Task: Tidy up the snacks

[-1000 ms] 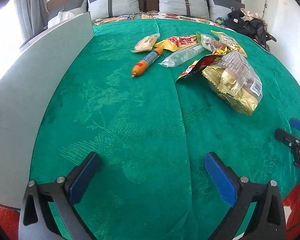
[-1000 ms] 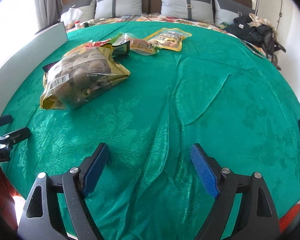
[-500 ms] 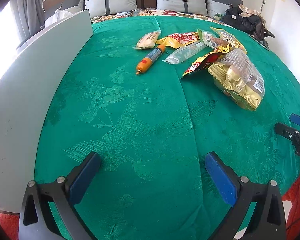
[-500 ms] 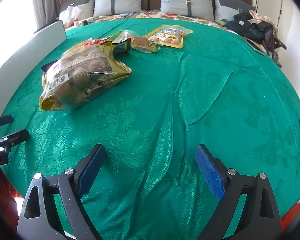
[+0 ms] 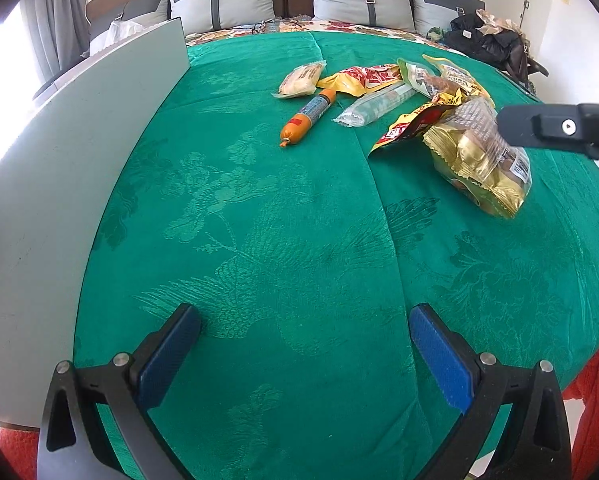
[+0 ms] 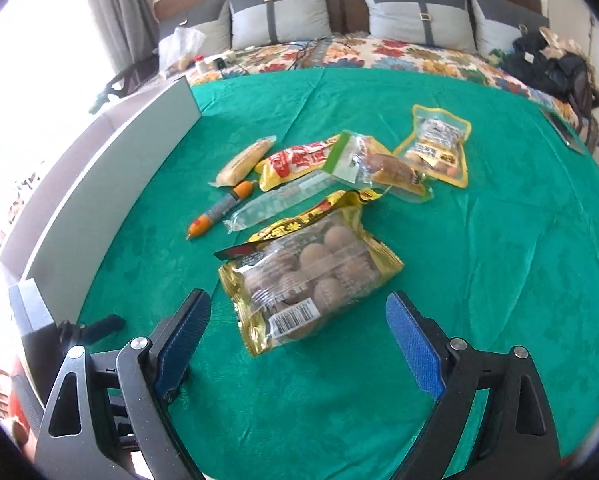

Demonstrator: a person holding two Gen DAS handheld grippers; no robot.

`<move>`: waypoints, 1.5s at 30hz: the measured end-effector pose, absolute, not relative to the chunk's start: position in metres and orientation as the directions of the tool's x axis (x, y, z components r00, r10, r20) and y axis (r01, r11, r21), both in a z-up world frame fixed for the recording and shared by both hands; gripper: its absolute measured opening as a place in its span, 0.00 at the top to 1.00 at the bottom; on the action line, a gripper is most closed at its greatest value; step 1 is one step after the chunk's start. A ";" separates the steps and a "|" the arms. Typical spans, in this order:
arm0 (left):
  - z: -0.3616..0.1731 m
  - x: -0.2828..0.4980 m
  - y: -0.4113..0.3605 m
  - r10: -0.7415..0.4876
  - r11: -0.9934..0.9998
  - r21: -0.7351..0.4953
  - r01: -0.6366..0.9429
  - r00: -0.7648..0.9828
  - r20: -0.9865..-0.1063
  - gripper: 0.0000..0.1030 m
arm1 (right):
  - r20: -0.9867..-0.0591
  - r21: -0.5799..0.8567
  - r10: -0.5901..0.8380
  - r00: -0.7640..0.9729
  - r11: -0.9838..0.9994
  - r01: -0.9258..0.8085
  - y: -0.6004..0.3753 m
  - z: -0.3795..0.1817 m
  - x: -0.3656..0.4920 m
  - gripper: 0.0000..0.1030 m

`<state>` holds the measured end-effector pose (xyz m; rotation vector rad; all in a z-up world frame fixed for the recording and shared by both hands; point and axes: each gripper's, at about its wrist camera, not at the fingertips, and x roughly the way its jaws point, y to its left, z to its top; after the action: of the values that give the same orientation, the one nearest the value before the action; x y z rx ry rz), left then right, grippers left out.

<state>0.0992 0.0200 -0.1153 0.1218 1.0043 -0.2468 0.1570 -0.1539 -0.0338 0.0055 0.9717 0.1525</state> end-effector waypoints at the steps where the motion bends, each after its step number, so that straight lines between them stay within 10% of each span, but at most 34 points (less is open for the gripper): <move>1: -0.115 0.099 0.020 -0.149 0.965 -0.012 0.262 0.511 -0.847 0.00 | -0.839 0.032 0.104 0.534 0.989 -0.142 -0.147 -0.042 0.162 0.11; 13: -0.115 0.101 0.024 -0.142 0.968 -0.015 0.252 0.497 -0.856 0.00 | -0.815 -0.184 -0.213 0.538 0.977 0.107 -0.238 -0.057 0.158 0.13; 36: -0.109 0.111 0.034 -0.199 0.968 -0.102 0.228 0.459 -0.866 0.01 | -0.822 -0.004 0.001 0.570 1.000 -0.007 -0.262 -0.105 0.128 0.05; 45: -0.093 0.185 0.036 -0.244 0.959 -0.154 0.236 0.419 -0.875 0.38 | -0.798 -0.004 0.002 0.603 1.000 -0.008 -0.260 -0.106 0.125 0.05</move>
<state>0.1848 0.0364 -0.0929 -0.0076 1.0981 -0.3006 0.1251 -0.2605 -0.1061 -0.0072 0.9233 0.0058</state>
